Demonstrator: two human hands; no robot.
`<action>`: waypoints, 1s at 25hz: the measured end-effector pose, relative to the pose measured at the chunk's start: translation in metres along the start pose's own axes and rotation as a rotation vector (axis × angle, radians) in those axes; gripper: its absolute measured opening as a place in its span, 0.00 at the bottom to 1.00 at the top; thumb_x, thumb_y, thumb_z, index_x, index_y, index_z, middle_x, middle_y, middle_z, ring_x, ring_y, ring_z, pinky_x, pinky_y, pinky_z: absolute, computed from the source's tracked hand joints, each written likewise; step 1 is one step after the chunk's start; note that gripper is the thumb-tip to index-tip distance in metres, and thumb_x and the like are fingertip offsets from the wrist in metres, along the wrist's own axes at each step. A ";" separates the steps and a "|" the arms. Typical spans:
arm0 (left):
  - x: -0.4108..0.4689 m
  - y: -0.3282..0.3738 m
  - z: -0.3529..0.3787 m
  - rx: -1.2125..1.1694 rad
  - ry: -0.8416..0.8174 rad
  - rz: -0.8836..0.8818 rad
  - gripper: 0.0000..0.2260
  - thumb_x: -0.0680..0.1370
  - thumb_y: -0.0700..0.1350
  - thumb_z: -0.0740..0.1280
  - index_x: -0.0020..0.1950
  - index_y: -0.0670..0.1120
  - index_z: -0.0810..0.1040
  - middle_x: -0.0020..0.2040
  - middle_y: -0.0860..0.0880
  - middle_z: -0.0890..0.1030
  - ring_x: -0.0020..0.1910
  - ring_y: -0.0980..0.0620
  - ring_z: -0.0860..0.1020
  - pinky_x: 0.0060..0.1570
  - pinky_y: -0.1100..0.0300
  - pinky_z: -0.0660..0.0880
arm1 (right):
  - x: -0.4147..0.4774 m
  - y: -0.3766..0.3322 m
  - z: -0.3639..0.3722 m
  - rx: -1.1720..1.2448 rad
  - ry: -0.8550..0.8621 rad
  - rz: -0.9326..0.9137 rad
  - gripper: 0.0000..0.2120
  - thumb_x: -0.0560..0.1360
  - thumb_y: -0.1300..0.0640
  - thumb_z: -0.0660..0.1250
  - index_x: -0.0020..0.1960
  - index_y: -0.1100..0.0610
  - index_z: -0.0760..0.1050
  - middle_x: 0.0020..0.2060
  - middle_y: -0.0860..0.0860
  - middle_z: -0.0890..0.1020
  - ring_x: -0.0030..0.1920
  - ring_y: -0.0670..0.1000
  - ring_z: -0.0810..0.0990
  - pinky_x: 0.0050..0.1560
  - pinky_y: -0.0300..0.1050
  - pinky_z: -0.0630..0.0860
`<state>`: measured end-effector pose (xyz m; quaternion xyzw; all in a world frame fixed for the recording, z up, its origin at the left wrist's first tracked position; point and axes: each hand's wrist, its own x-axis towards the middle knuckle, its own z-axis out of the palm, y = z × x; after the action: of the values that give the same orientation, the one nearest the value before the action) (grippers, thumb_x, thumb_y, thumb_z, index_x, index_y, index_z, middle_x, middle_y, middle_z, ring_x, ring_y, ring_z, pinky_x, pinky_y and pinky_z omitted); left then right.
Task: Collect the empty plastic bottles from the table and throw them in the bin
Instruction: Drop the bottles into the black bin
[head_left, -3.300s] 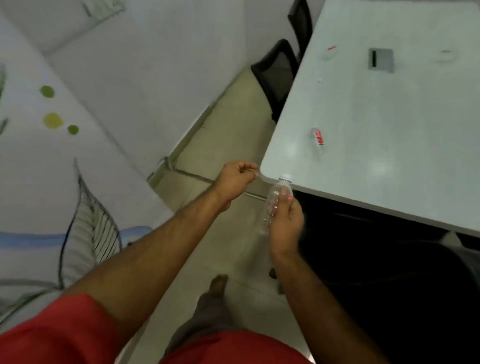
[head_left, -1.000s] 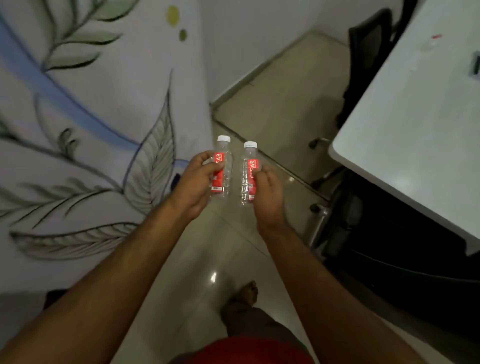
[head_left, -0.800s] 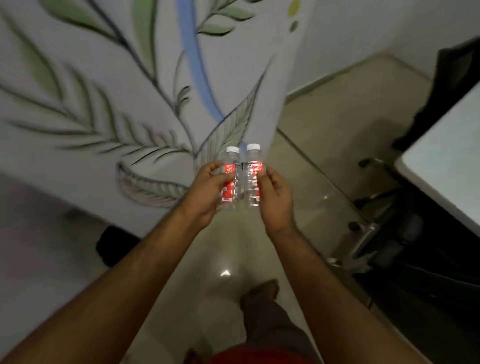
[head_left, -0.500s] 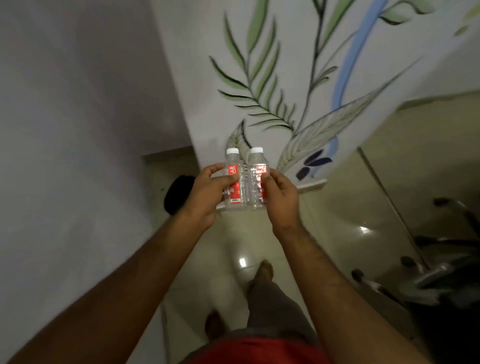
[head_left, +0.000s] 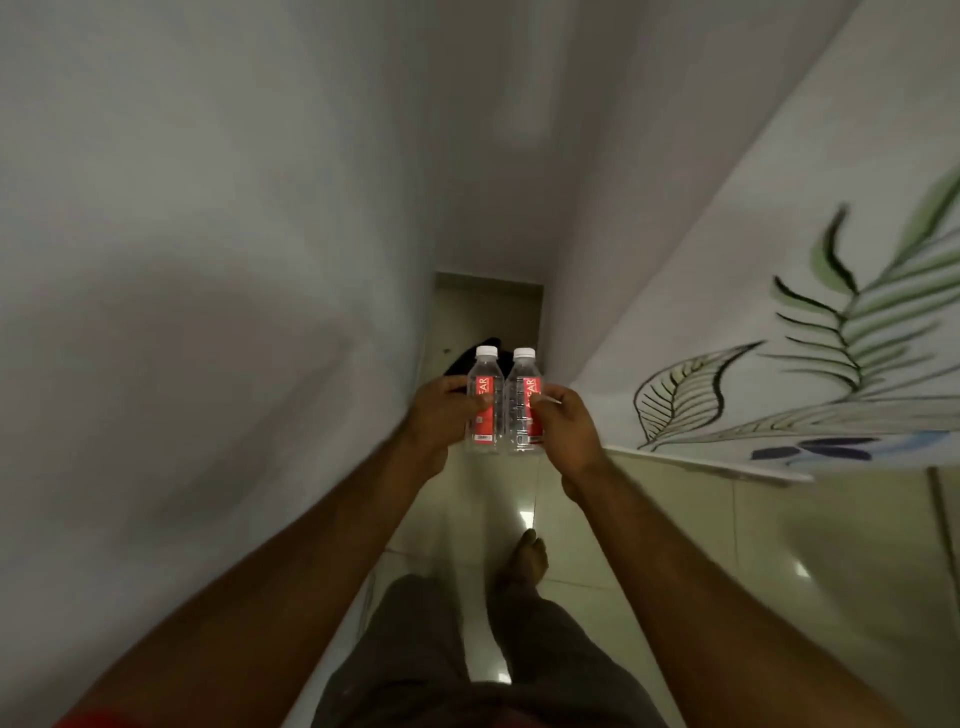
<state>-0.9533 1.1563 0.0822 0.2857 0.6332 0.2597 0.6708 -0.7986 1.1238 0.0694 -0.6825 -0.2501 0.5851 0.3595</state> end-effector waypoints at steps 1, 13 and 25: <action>0.016 -0.003 -0.004 0.011 0.000 -0.028 0.08 0.76 0.33 0.68 0.46 0.46 0.78 0.42 0.47 0.82 0.37 0.52 0.81 0.36 0.59 0.78 | 0.017 0.005 0.006 -0.010 0.006 0.035 0.12 0.81 0.53 0.64 0.61 0.56 0.75 0.53 0.55 0.84 0.51 0.55 0.84 0.45 0.44 0.80; 0.394 -0.162 -0.016 0.218 -0.002 -0.186 0.16 0.76 0.38 0.70 0.63 0.39 0.77 0.55 0.42 0.82 0.48 0.43 0.82 0.46 0.51 0.80 | 0.345 0.203 0.071 0.096 0.187 0.352 0.10 0.81 0.59 0.58 0.48 0.60 0.77 0.42 0.58 0.81 0.33 0.49 0.84 0.33 0.39 0.80; 0.462 -0.239 0.007 0.352 0.132 -0.141 0.14 0.78 0.42 0.64 0.62 0.39 0.79 0.62 0.40 0.80 0.61 0.40 0.78 0.63 0.48 0.75 | 0.403 0.273 0.076 0.155 0.257 0.304 0.14 0.81 0.67 0.59 0.64 0.62 0.75 0.59 0.57 0.80 0.56 0.56 0.78 0.58 0.44 0.77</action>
<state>-0.9206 1.3168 -0.4115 0.3357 0.7299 0.1153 0.5842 -0.8178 1.2779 -0.3982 -0.7516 -0.0508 0.5584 0.3475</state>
